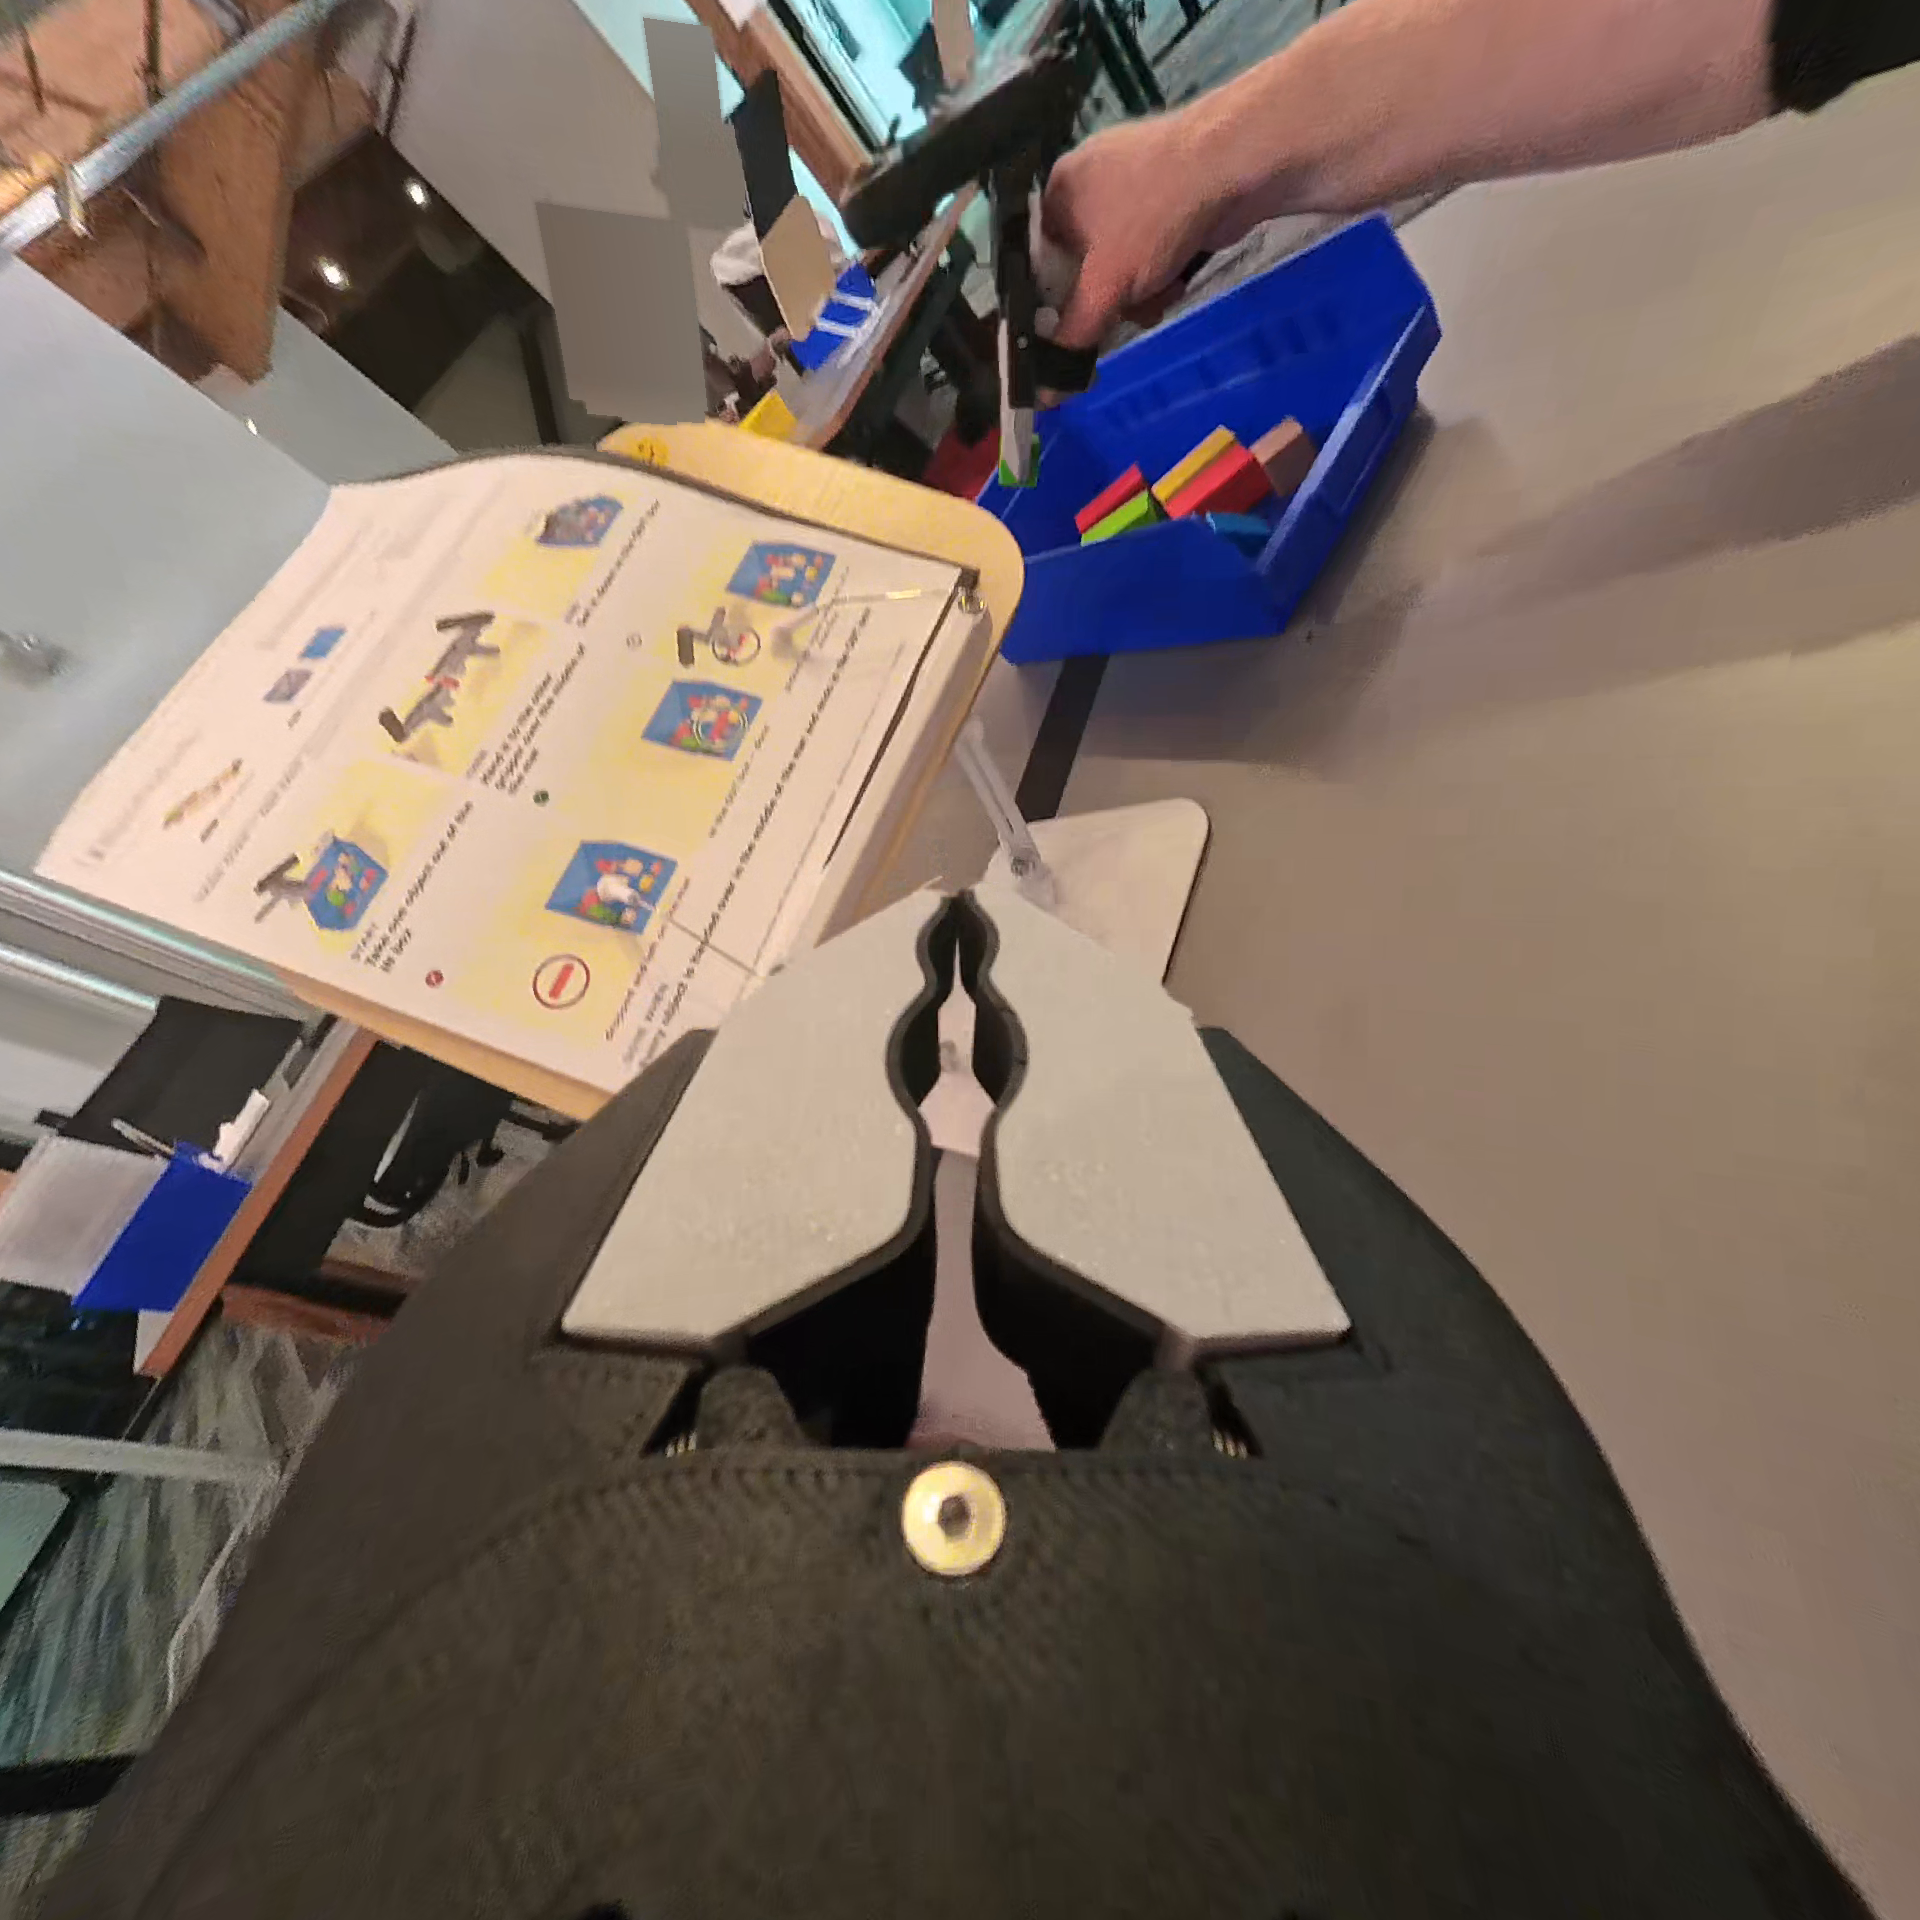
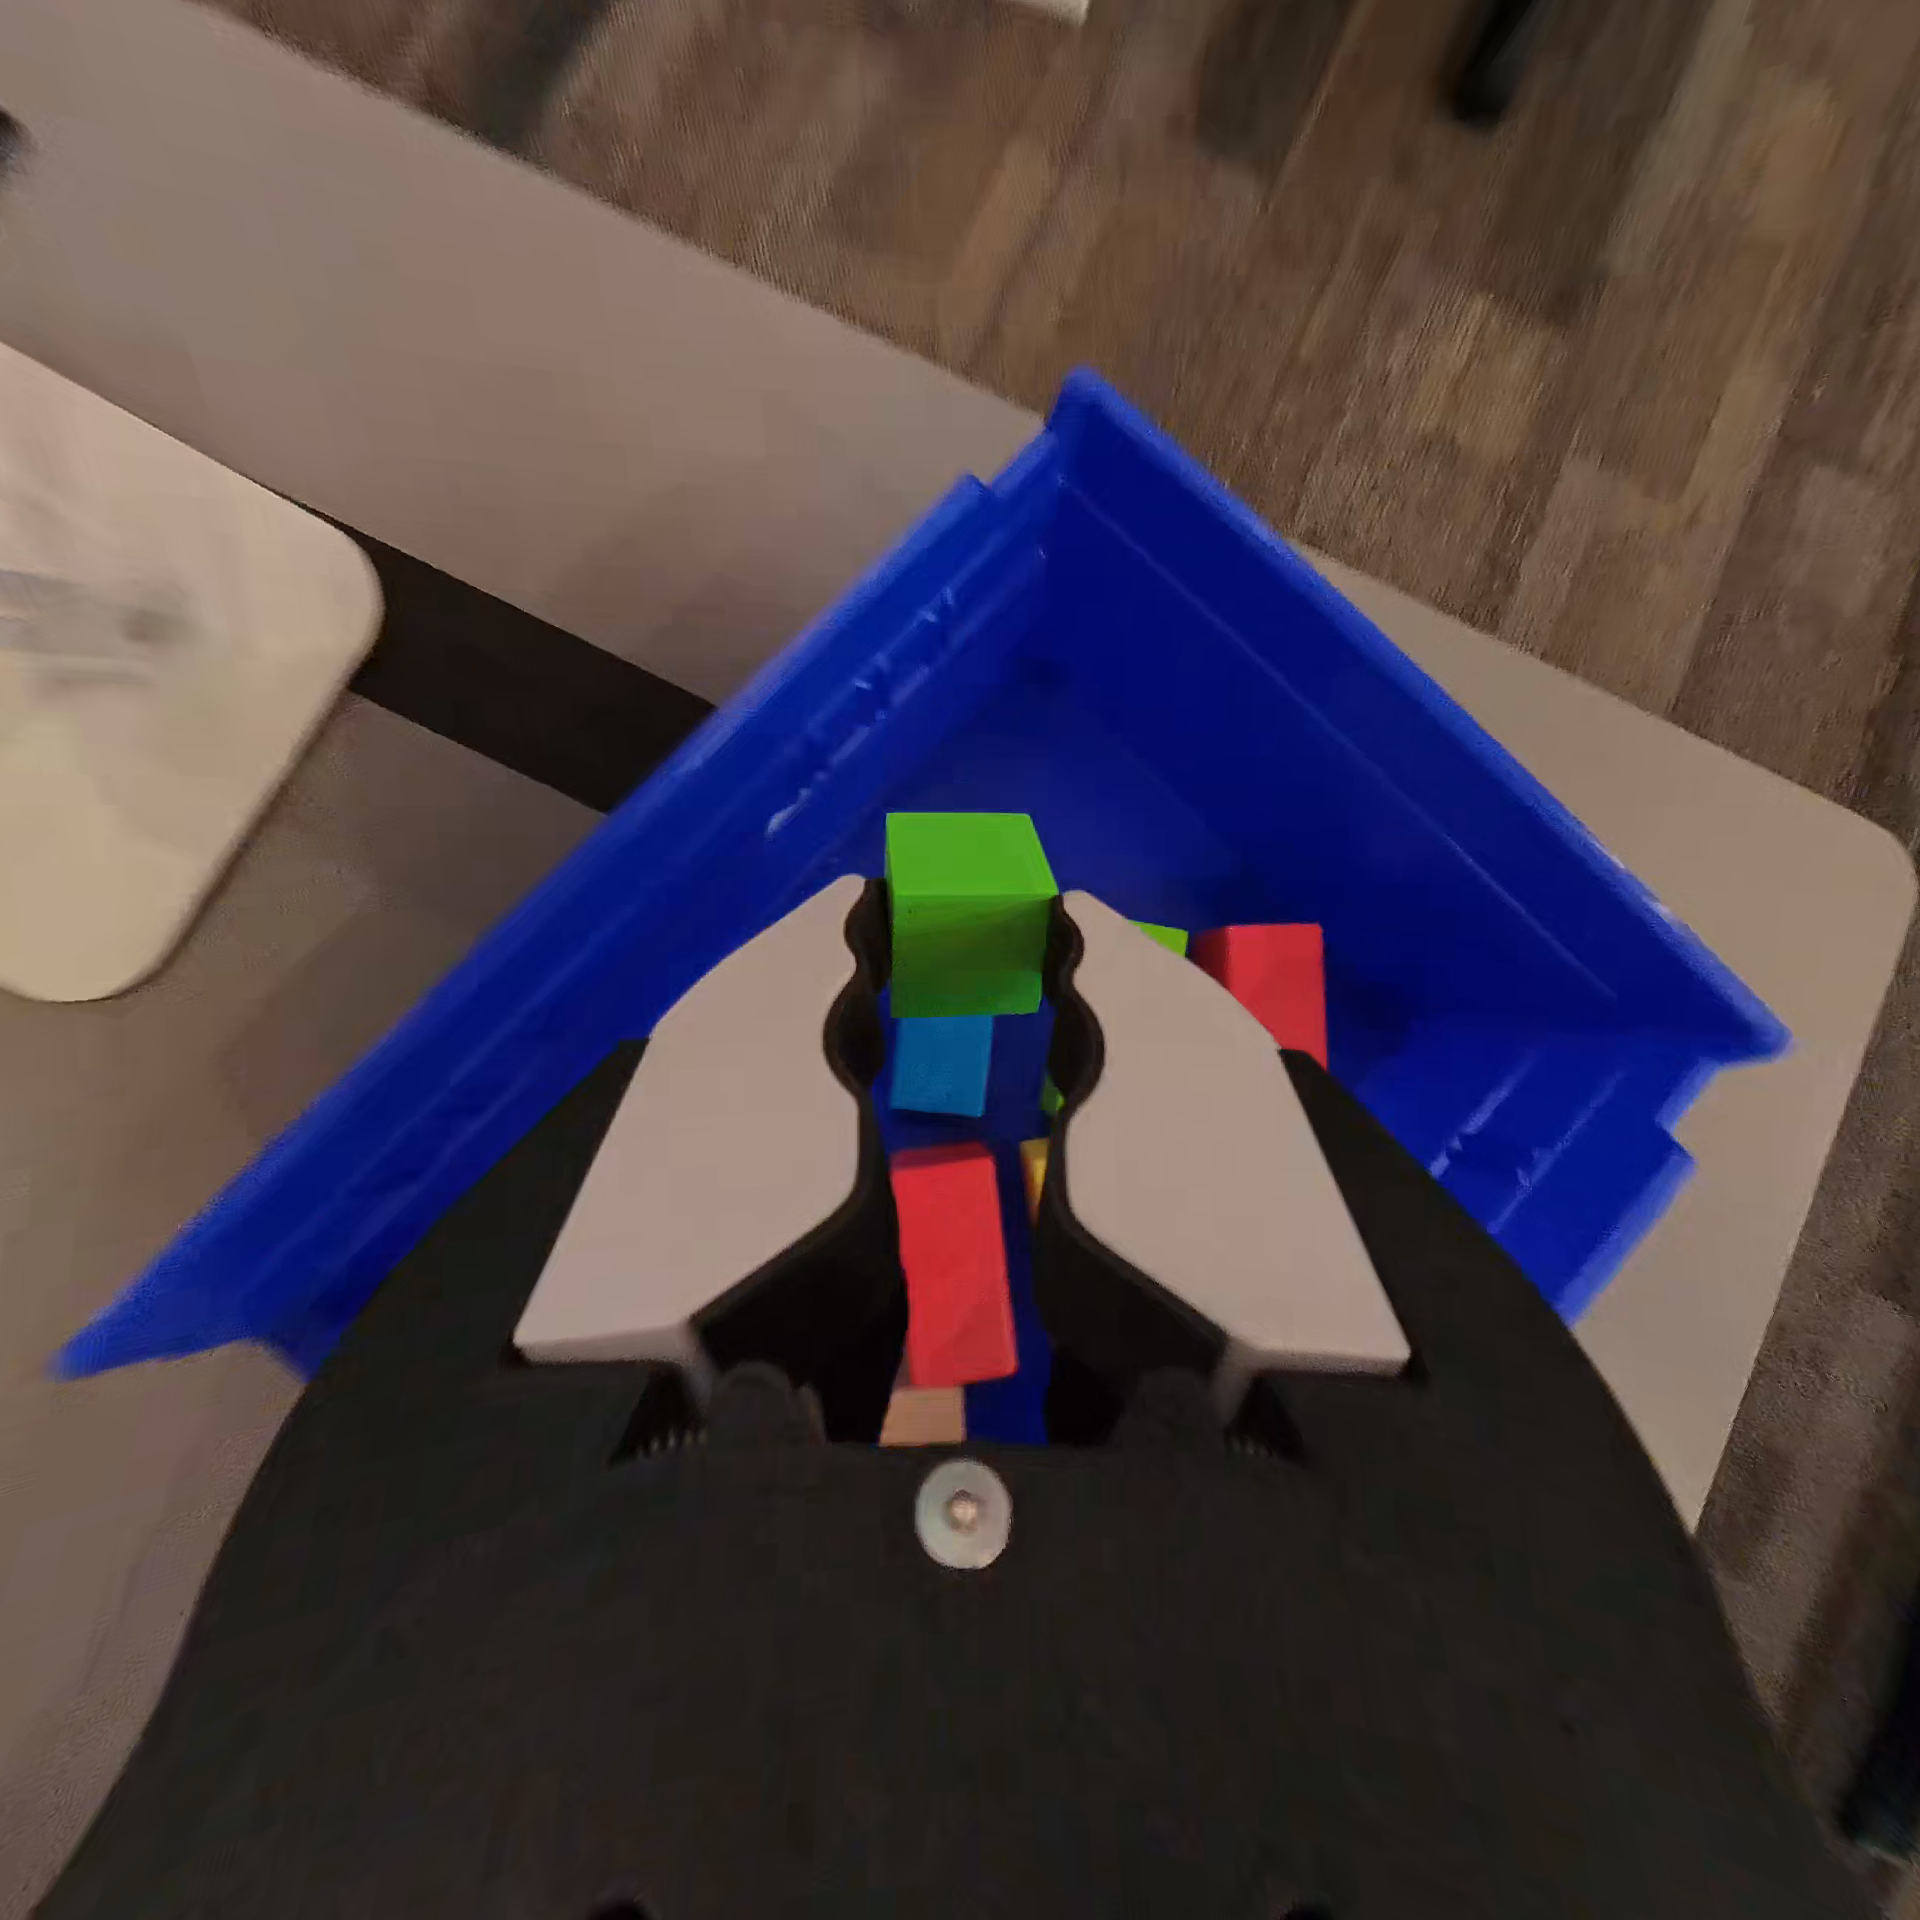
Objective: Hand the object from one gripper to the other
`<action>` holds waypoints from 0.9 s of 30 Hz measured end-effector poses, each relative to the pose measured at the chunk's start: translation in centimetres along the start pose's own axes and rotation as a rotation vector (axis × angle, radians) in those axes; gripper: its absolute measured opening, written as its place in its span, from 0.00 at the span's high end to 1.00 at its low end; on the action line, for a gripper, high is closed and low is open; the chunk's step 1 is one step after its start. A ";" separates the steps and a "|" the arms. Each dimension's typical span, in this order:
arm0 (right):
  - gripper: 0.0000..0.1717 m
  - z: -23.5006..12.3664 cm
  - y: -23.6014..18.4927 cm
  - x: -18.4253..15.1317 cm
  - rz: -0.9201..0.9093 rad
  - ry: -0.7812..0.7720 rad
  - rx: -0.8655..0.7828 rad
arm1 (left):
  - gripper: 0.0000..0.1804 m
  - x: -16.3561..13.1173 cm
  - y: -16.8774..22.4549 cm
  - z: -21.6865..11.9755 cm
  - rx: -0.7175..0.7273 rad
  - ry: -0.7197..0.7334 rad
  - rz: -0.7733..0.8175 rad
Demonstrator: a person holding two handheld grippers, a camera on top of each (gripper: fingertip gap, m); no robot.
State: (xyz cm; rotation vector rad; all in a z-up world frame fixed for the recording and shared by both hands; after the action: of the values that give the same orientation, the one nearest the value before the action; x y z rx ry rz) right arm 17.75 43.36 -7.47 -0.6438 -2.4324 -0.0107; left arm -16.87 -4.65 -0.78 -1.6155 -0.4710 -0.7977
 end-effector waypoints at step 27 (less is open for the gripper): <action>0.68 2.0 1.2 0.6 -0.026 -0.183 -0.160 | 0.81 -8.2 -5.5 -0.2 0.120 -0.379 -0.106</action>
State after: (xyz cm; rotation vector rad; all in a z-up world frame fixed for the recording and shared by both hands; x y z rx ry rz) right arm 16.77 44.99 -8.92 -0.7114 -2.6353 -0.1658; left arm -26.32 -2.64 -2.92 -1.6430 -0.8644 -0.5279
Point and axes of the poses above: each gripper's, where its closed fingertips meet, z out along the fingers, x out of its top, y = z × x across the jaws, the point moved 10 cm from there along -z, back along the fingers, and after that the axes turned 15 degrees about x, right-handed, at the moved point
